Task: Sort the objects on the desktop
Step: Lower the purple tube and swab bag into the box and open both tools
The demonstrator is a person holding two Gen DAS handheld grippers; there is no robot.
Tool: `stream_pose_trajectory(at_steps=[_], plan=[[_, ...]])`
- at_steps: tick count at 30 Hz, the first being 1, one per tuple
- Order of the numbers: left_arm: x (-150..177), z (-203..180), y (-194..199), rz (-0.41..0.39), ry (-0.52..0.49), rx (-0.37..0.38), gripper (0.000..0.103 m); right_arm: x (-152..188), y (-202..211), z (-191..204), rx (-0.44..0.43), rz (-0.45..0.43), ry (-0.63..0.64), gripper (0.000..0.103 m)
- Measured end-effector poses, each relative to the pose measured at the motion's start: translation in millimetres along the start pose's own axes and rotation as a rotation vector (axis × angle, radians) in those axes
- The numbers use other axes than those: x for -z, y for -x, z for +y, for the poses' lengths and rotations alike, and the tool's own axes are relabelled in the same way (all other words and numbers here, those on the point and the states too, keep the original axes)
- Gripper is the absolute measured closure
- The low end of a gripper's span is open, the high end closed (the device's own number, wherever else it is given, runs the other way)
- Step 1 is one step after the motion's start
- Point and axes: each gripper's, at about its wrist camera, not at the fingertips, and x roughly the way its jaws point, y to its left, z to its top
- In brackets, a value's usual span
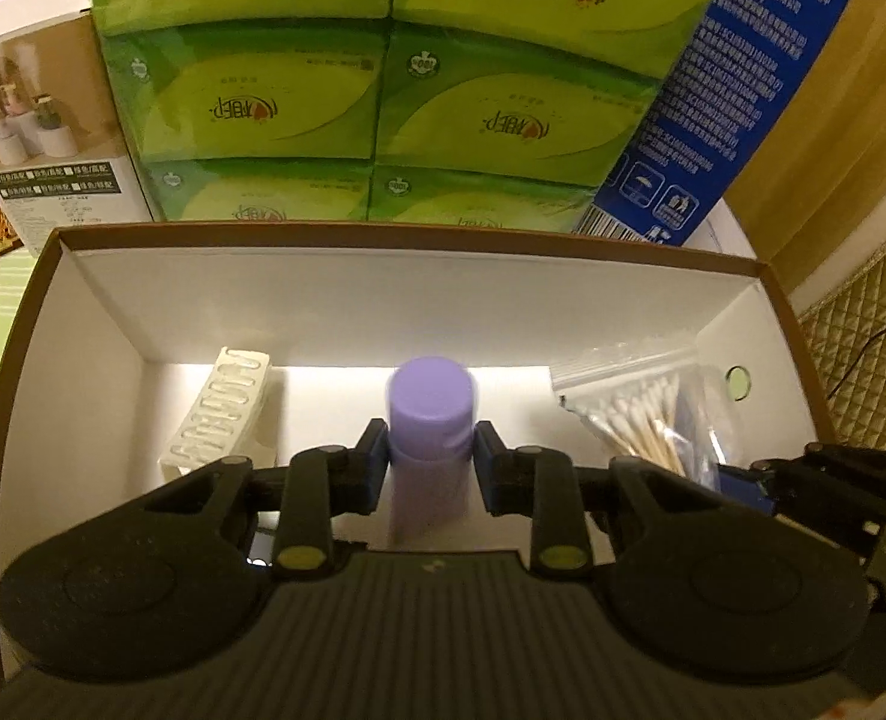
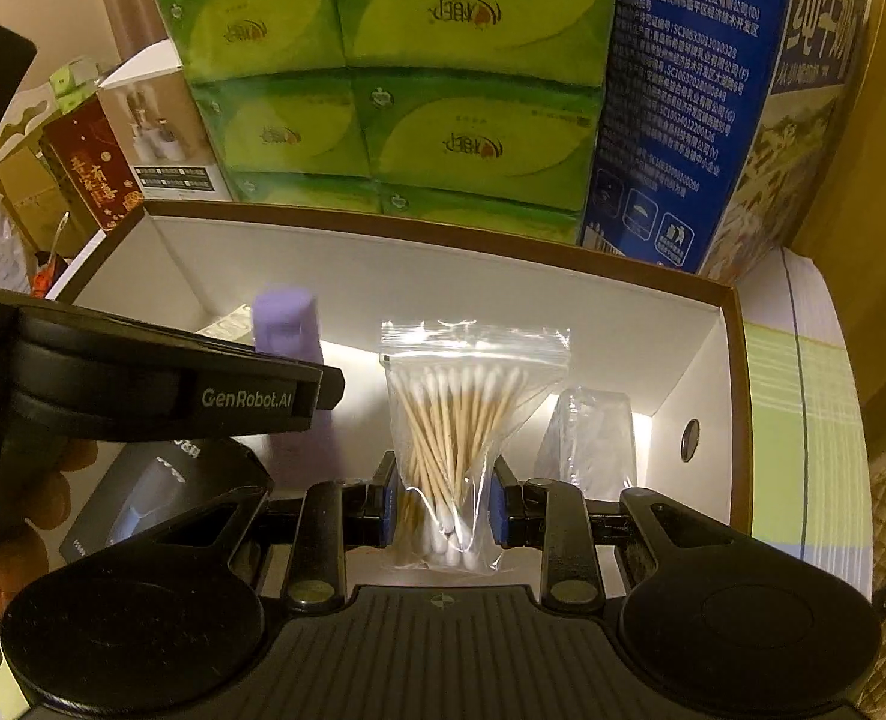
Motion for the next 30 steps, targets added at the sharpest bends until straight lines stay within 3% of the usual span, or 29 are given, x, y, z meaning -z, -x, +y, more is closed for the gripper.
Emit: stream_pose_trajectory(at_steps=[6,15,19,21,22,24,30], plan=[[-1,1,-4,0.003,-0.006,-0.001,0.078,0,-4,0,-0.001,0.013,0.000,0.077],[-2,8,7,-0.003,-0.023,0.005,0.069,-6,-8,5,-0.006,0.010,-0.002,0.077],[1,12,18,-0.018,-0.040,-0.008,0.065,-7,-6,7,-0.011,-0.043,0.005,0.076],[4,14,24,-0.027,-0.045,-0.005,0.060,-6,-3,8,-0.019,-0.062,0.019,0.066],[5,16,27,-0.032,-0.045,-0.003,0.058,-5,-1,8,-0.020,-0.080,0.028,0.048],[7,18,33,-0.041,-0.046,-0.007,0.057,-1,5,10,-0.011,-0.119,0.043,0.035],[20,20,57,-0.077,-0.087,-0.018,0.043,10,22,12,-0.037,-0.129,0.052,0.032]])
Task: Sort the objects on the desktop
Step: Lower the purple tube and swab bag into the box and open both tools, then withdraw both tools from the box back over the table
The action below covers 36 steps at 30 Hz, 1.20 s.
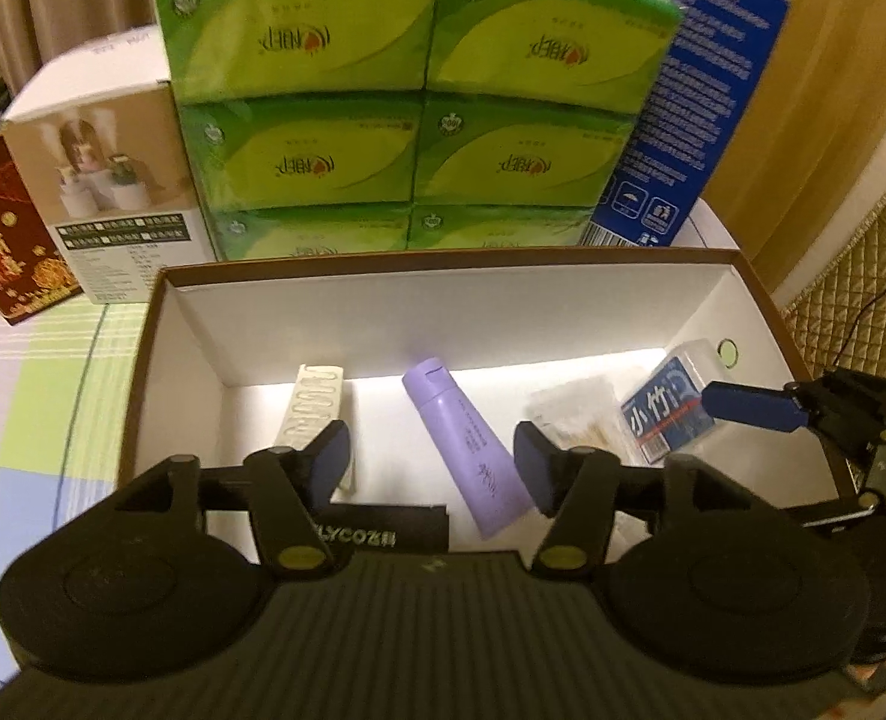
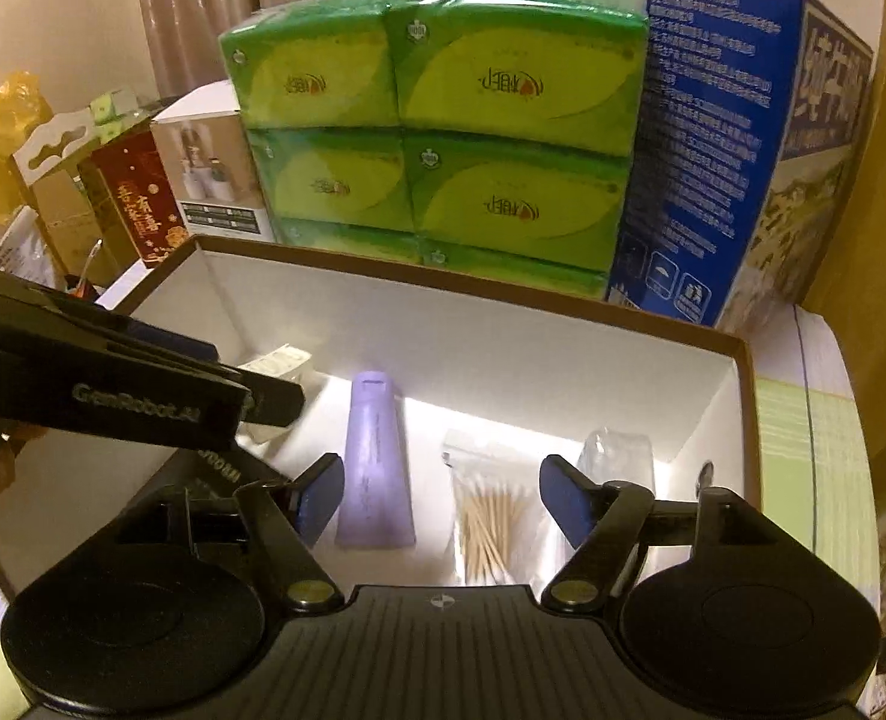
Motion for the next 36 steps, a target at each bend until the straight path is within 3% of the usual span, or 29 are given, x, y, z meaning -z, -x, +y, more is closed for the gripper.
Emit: stream_pose_trajectory(at_steps=[6,12,36], plan=[[16,-2,26,-0.022,-0.017,-0.005,0.027,12,24,4,-0.001,-0.008,-0.031,0.017],[36,-7,52,-0.035,-0.027,-0.009,0.022,26,52,11,0.000,-0.034,-0.069,0.010],[124,-6,166,-0.074,0.005,-0.035,0.021,75,164,52,0.017,-0.134,-0.144,0.004]])
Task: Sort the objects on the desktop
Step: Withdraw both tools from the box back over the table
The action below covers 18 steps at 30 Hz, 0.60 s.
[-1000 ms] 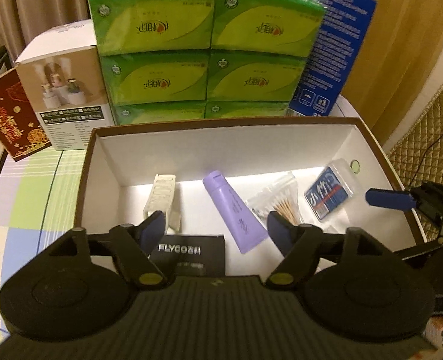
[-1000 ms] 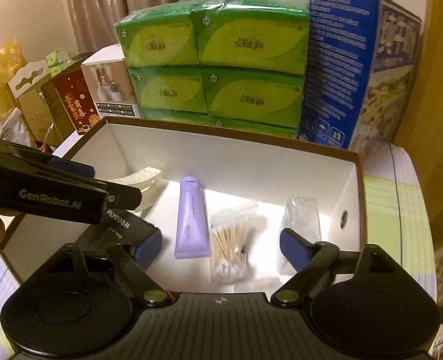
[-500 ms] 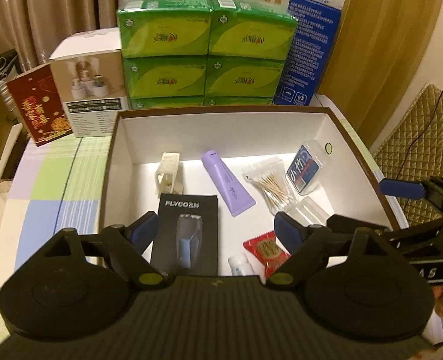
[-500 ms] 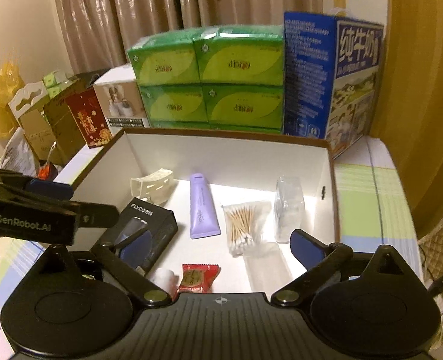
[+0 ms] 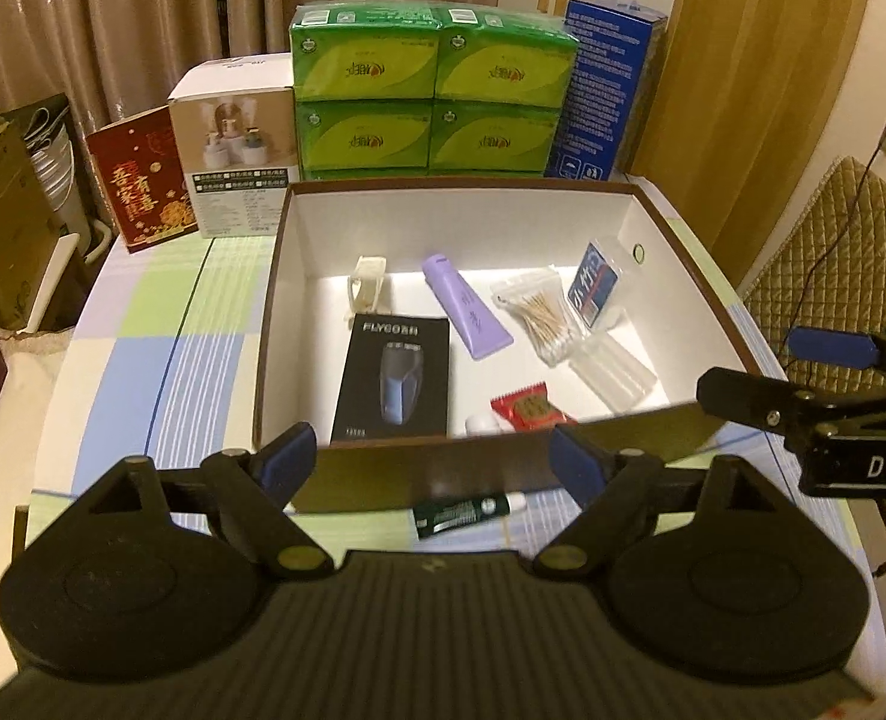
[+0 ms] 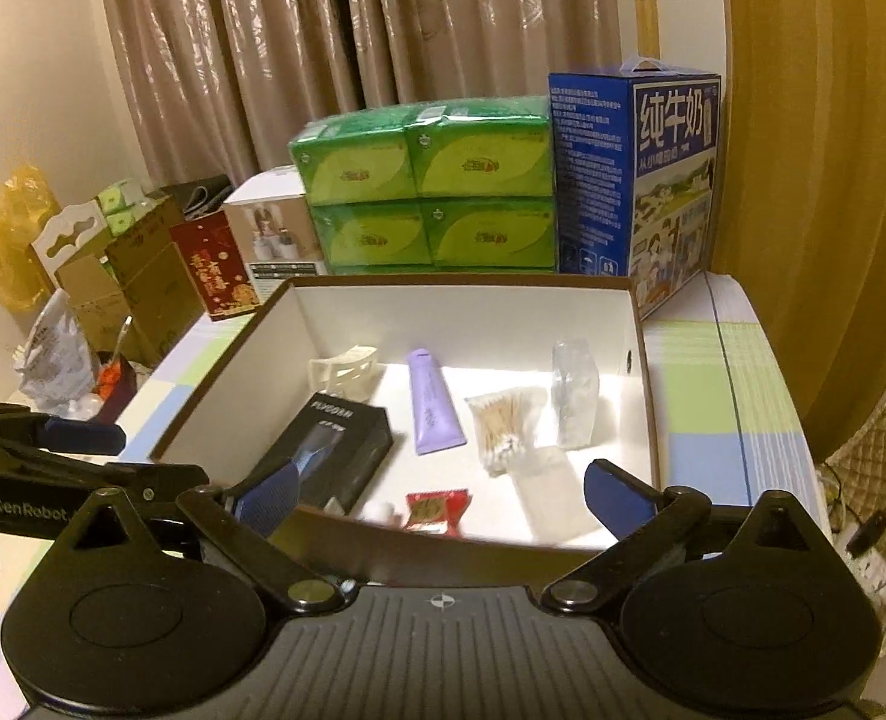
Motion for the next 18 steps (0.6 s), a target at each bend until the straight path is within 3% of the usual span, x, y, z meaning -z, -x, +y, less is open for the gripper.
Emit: stream_pose_trajectory(at_steps=[18], plan=[[58,-8,50,0.017,0.009,-0.014,0.021,54,50,26,-0.011,0.037,-0.016,0.004]])
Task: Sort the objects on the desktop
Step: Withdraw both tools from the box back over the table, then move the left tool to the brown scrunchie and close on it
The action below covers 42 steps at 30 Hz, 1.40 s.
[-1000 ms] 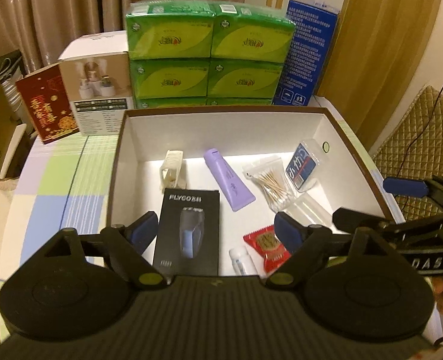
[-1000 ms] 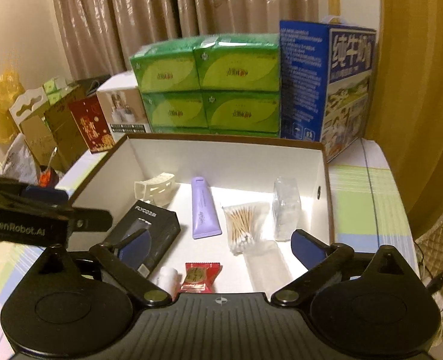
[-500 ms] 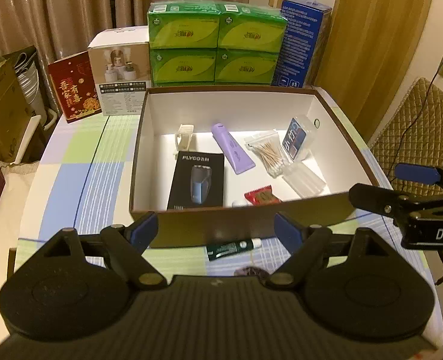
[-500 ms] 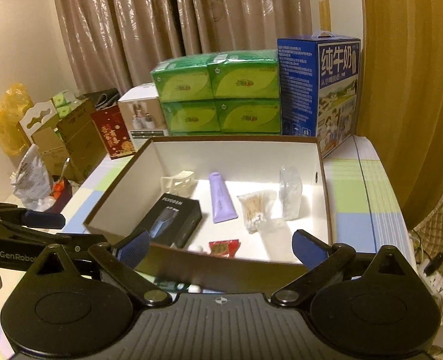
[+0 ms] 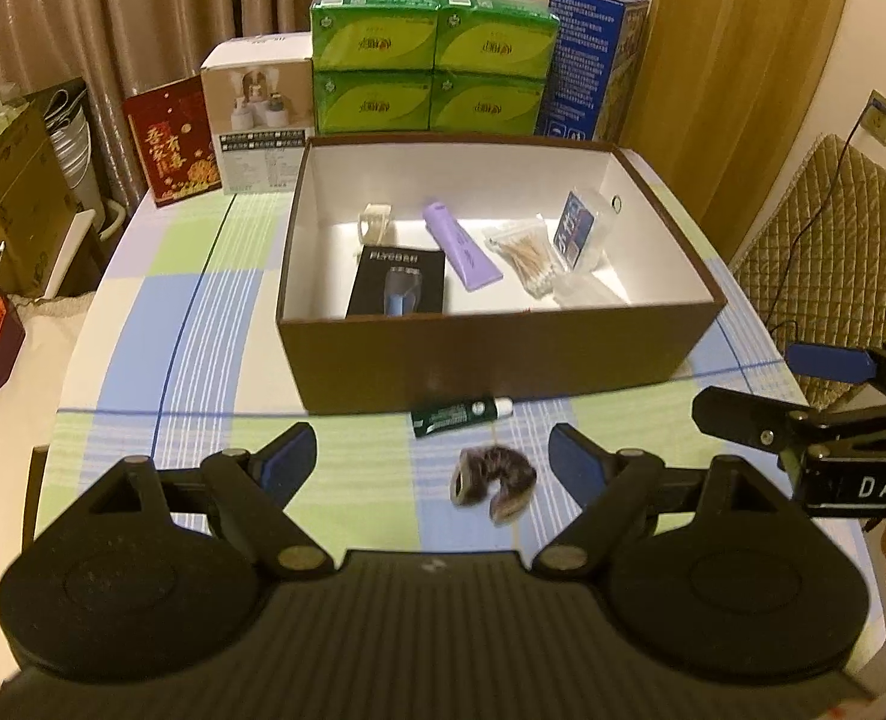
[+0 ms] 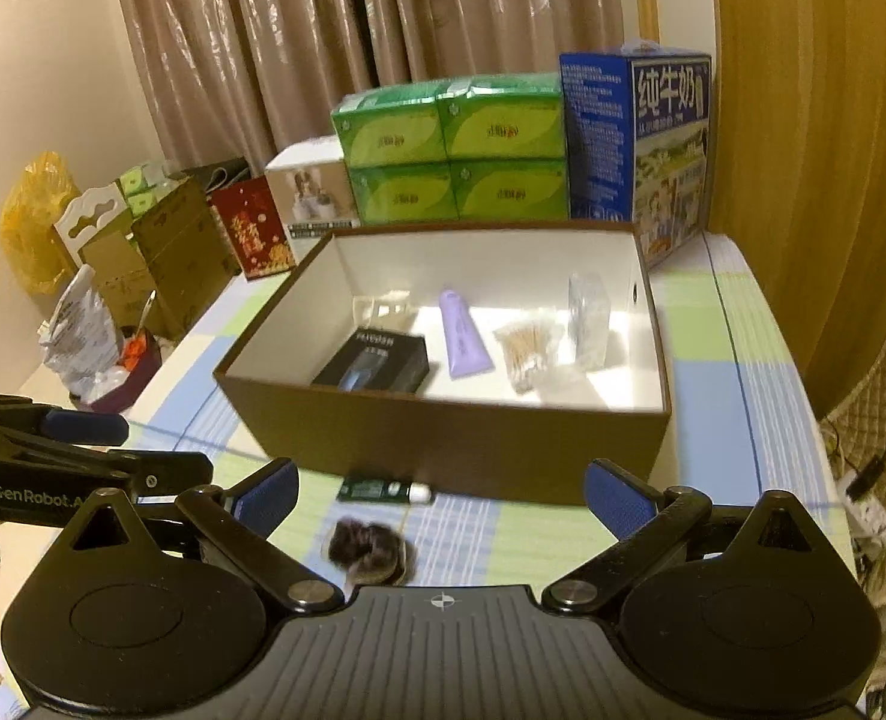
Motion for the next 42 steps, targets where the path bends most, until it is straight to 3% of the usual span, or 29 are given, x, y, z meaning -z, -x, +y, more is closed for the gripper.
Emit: stream_pose_trajectory(at_steps=[17,35,42], plan=[[50,-4,9,0.077,0.022,-0.001,0.021,51,10,7,-0.015,0.091,-0.031,0.004],[56,-7,-14,0.140,0.009,0.010,0.021,66,-7,-3,0.010,0.147,-0.050,0.004],[58,-5,-28,0.143,-0.020,0.050,0.021,67,-20,-10,0.037,0.167,-0.069,0.004]])
